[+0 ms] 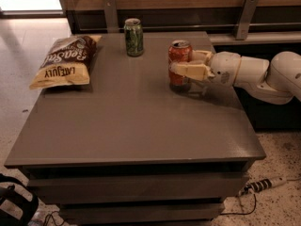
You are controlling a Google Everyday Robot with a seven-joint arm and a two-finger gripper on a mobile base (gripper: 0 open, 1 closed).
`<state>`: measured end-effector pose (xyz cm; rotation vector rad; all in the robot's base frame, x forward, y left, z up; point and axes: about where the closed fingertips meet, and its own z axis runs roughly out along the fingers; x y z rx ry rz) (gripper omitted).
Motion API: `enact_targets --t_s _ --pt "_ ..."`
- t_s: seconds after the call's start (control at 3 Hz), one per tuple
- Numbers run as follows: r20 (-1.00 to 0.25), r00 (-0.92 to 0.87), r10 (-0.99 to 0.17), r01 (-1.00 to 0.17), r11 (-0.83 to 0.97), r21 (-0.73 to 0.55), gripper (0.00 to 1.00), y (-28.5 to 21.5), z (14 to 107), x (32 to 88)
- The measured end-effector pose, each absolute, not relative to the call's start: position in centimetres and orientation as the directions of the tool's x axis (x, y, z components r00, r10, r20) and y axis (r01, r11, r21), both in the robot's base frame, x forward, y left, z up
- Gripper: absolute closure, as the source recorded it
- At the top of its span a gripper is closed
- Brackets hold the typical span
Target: Place coke can upright
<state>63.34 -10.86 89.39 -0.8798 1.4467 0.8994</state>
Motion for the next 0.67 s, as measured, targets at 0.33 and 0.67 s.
enact_targets --t_s 0.33,0.67 --pt "-0.998 -0.063 -0.010 -0.893 0.448 0.052 1.00 -10.65 88.68 63.49" --pt "-0.998 -0.064 0.013 -0.881 0.468 0.062 1.00 -10.60 87.99 63.57"
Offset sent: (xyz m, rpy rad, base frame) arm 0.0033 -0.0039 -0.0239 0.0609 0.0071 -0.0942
